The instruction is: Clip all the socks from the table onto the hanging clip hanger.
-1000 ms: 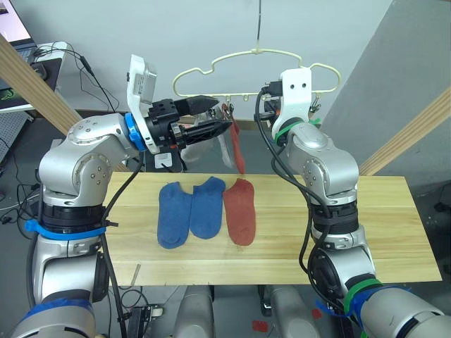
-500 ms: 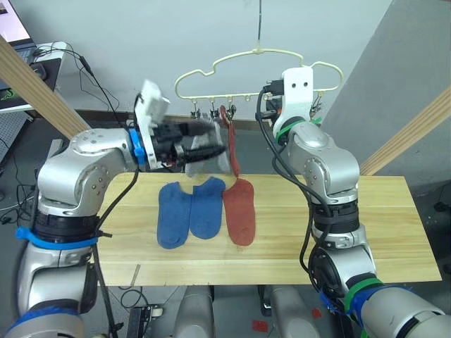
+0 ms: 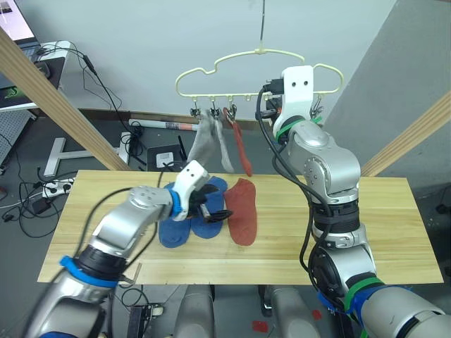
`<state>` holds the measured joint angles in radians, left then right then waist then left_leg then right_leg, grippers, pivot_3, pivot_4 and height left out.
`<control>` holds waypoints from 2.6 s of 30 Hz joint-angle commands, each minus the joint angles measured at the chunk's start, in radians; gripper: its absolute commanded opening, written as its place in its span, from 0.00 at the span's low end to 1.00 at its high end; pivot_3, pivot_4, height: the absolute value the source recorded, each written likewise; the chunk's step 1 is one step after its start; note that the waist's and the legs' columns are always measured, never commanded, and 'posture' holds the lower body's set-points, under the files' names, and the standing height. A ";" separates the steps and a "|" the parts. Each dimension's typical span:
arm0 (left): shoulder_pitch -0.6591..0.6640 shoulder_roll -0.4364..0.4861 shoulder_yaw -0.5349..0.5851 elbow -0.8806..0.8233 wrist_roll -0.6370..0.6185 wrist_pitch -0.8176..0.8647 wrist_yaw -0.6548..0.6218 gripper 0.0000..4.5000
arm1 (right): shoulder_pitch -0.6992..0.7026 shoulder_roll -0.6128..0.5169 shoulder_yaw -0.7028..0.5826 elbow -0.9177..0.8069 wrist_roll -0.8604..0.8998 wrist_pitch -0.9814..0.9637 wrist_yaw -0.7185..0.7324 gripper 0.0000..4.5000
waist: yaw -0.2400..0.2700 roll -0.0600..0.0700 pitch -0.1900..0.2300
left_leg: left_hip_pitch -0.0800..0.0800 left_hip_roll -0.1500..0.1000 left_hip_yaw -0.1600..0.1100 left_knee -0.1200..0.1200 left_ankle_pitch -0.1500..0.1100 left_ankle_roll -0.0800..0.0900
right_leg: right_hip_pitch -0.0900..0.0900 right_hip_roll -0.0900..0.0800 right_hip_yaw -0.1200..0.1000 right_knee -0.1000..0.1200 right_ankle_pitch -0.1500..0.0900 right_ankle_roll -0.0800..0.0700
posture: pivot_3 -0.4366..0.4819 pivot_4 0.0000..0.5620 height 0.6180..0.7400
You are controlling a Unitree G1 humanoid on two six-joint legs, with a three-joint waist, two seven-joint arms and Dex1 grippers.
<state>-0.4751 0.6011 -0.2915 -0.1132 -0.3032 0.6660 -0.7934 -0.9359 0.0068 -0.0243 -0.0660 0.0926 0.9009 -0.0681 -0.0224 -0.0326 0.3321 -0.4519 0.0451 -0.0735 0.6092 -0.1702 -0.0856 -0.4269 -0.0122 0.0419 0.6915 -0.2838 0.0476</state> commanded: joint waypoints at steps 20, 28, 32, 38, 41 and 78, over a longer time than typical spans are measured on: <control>-0.089 -0.296 -0.059 0.358 0.316 -0.212 0.208 1.00 | -0.020 -0.008 -0.007 -0.096 -0.002 0.027 -0.003 0.04 | -0.009 0.000 0.000 | 0.001 0.000 0.000 0.001 0.000 0.000 | 0.000 0.000 0.000 0.004 0.000 0.000 | 0.49 0.55 1.00; -0.136 -0.330 -0.154 0.484 0.443 -0.152 0.204 1.00 | -0.017 -0.008 -0.010 -0.106 -0.004 0.037 -0.007 0.04 | -0.008 0.000 0.000 | 0.001 0.000 0.000 0.001 0.000 0.000 | 0.000 0.001 0.000 0.005 0.000 0.000 | 0.49 0.55 1.00; -0.135 -0.341 -0.147 0.484 0.444 -0.156 0.184 1.00 | -0.016 -0.008 -0.016 -0.117 -0.005 0.047 -0.011 0.04 | -0.010 0.000 0.000 | 0.001 0.000 0.000 0.002 0.000 0.000 | 0.000 0.000 0.000 0.005 0.000 0.000 | 0.47 0.56 1.00; -0.130 -0.340 -0.132 0.477 0.448 -0.158 0.175 0.69 | -0.014 -0.008 -0.018 -0.122 -0.005 0.053 -0.012 0.04 | -0.010 0.000 0.000 | 0.002 0.000 0.000 0.002 0.000 0.000 | 0.000 0.000 0.000 0.005 0.000 0.000 | 0.47 0.56 1.00; -0.125 -0.337 -0.128 0.469 0.448 -0.155 0.170 0.49 | -0.012 -0.006 -0.019 -0.124 -0.003 0.057 -0.012 0.04 | -0.011 0.000 0.000 | 0.002 0.000 0.000 0.002 0.000 0.000 | 0.000 0.000 0.000 0.006 0.000 0.000 | 0.47 0.56 1.00; -0.380 -0.571 0.256 0.383 0.023 -0.020 0.195 0.13 | -0.078 0.082 -0.159 -0.158 0.073 0.223 -0.051 0.04 | -0.012 0.000 0.000 | 0.001 0.000 -0.001 0.001 0.000 0.001 | 0.000 0.000 -0.001 0.004 0.000 0.000 | 0.46 0.57 1.00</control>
<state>-0.8333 0.0391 -0.0331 0.2865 -0.2644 0.6664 -0.5998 -0.9921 0.0841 -0.1779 -0.1768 0.1464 1.1285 -0.1149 -0.0348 -0.0327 0.3320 -0.4509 0.0447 -0.0743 0.6101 -0.1699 -0.0850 -0.4266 -0.0117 0.0412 0.6954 -0.2838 0.0477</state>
